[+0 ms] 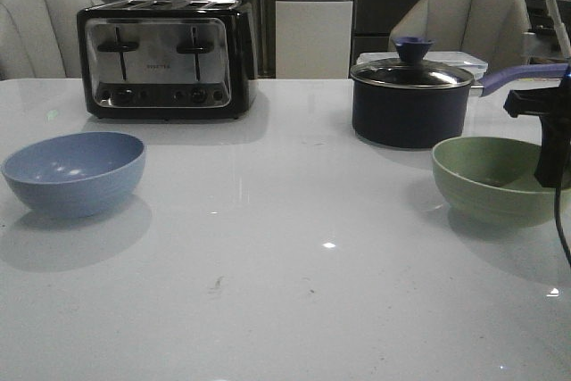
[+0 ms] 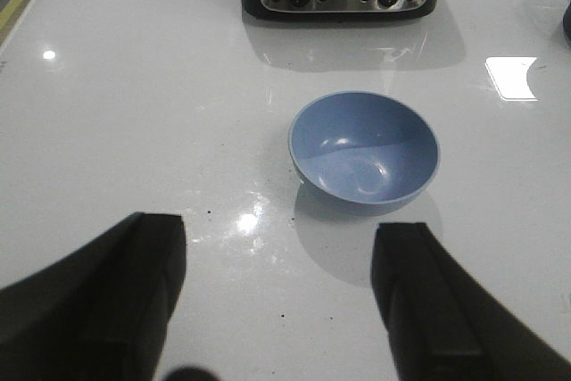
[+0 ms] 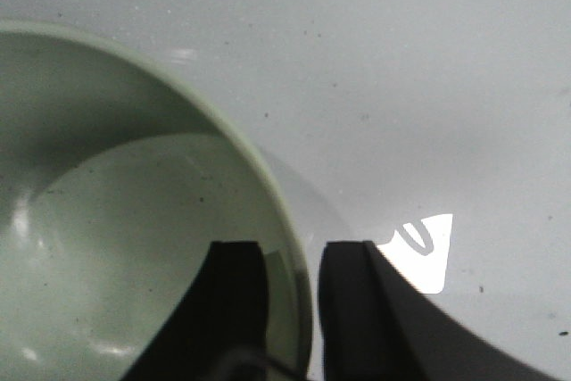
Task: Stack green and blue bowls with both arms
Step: 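Grasp the rim of the pale green bowl with the right gripper, then carry the green bowl toward the table center and lower it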
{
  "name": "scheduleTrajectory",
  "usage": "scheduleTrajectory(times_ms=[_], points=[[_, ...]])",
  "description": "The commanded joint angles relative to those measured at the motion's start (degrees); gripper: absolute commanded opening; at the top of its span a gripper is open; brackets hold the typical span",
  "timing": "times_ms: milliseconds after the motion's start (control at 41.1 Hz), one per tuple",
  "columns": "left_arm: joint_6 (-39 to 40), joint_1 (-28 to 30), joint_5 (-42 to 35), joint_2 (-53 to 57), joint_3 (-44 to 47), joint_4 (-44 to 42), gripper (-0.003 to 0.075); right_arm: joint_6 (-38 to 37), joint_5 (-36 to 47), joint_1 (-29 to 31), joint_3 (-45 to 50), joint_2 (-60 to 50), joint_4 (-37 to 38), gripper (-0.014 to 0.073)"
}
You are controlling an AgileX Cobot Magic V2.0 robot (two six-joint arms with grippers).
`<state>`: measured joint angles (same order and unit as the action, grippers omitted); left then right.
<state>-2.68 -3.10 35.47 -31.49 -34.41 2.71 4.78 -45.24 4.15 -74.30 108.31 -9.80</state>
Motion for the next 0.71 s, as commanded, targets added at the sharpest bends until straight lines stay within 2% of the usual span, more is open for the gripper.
scheduleTrajectory(times_ms=[0, 170, 389, 535, 681], points=[[0.0, -0.4, -4.8, -0.5, -2.0, 0.4, 0.0507, 0.7, 0.9, 0.2, -1.8, -2.7, -0.8, 0.0164], [0.0, -0.4, -4.8, -0.5, -2.0, 0.4, 0.0507, 0.7, 0.6, 0.2, -1.8, -2.9, -1.1, 0.0083], [0.0, -0.4, -4.8, -0.5, -2.0, 0.4, 0.0508, 0.7, 0.2, -1.7, -1.8, -6.5, -1.1, 0.0069], [0.0, -0.4, -4.8, -0.5, -2.0, 0.4, 0.0507, 1.2, -0.5, -7.1, -1.8, -10.7, -1.1, 0.0069], [0.0, -0.4, -4.8, -0.5, -2.0, 0.4, 0.0508, 1.3, -1.5, -15.4, -1.8, -12.4, -1.1, 0.0069]])
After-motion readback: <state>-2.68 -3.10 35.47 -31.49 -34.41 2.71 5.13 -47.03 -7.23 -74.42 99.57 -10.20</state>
